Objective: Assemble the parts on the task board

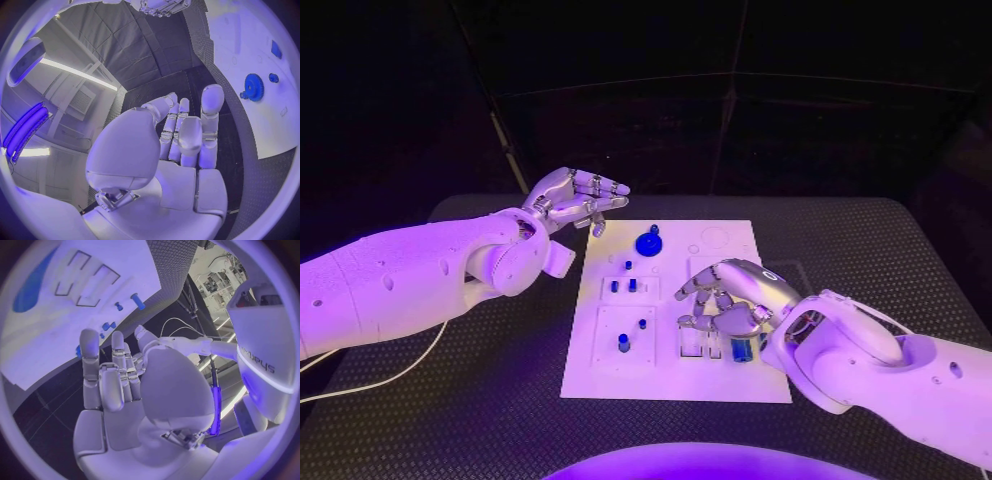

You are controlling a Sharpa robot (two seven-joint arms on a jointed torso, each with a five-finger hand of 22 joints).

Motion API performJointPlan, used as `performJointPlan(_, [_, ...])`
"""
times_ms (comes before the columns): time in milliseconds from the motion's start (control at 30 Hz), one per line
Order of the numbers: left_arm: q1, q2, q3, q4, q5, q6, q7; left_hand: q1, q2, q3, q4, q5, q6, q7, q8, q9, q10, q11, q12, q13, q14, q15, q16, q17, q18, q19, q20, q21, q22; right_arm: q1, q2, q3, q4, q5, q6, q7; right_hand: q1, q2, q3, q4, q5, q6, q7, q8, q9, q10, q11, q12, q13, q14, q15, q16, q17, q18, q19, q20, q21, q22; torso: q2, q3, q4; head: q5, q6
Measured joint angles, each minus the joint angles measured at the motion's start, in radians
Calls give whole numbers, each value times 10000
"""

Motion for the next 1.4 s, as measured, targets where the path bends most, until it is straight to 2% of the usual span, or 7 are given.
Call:
performJointPlan(100, [-3,-20,-2,-4,0,6,0,0,0,0,0,0,0,0,0,0,0,0,0,0,0,0,0,0,0,0,0,0,0,22,-655,77,238,702,0,-340,-434,-86,-738,593,257,247,-247,345,65,476,-328,1864,1615,1,-208,354,426,-167,503,-330,530,796,-17,-6,-34,-171,67])
performJointPlan(200, [-3,-21,-3,-9,0,11,0,0,0,0,0,0,0,0,0,0,0,0,0,0,0,0,0,0,-1,0,0,0,0,28,-1091,108,351,1156,24,-715,-610,-15,-1155,997,399,340,-339,660,151,972,-370,4717,4845,-17,-298,690,475,-252,759,-393,839,1323,-35,-12,-67,-298,105])
performJointPlan(300, [-2,-20,-4,-6,0,17,1,0,0,0,0,0,0,0,0,0,0,0,0,0,0,0,0,0,0,0,0,0,1,39,-1503,127,445,1496,62,-1212,-620,48,-1921,1515,642,268,-409,1289,392,1245,-469,8136,8891,-17,-298,1153,475,-322,1059,-450,1247,2007,-48,-24,-88,-429,128])
performJointPlan(400, [-2,-18,-4,-3,0,26,1,0,0,0,0,0,0,0,0,0,0,0,0,0,0,0,0,0,0,0,0,0,1,39,-1761,135,502,1588,116,-1729,-687,228,-2342,1804,647,190,-399,1678,560,1487,-421,9308,10457,-17,-298,1370,475,-476,1197,-411,1489,2462,-47,-26,-95,-532,137])
performJointPlan(633, [-12,-17,-13,-8,0,45,1,0,0,0,0,0,0,0,0,0,0,0,0,0,0,0,0,0,0,0,0,0,1,-32,-1943,138,479,1280,363,-2873,-1025,500,-2977,1856,906,-91,-438,2226,836,1660,-422,9925,11440,-17,-298,1507,474,-474,1265,-412,1668,2780,-48,-21,-114,-624,153])
performJointPlan(800, [-29,-32,-22,-5,1,56,1,0,0,0,0,0,0,0,0,0,1,0,0,0,0,0,0,0,0,0,0,0,1,-206,-1823,124,481,623,677,-3438,-1411,392,-3168,1862,1003,-171,-450,2426,958,1659,-422,9925,11469,-17,-298,1555,473,-476,1336,-411,1715,2941,-48,-13,-113,-631,121])
performJointPlan(1400, [-40,-69,-27,-1,1,80,2,-41,40,0,0,0,-37,37,0,0,-36,37,39,0,0,0,0,0,0,0,0,0,2,-595,-1304,108,151,-637,1449,-4122,-1501,377,-3234,1874,1003,-200,-480,2747,1194,1658,-422,9921,11468,-17,-297,1555,472,-472,1336,-410,1752,2996,-49,-20,-76,-533,-45])
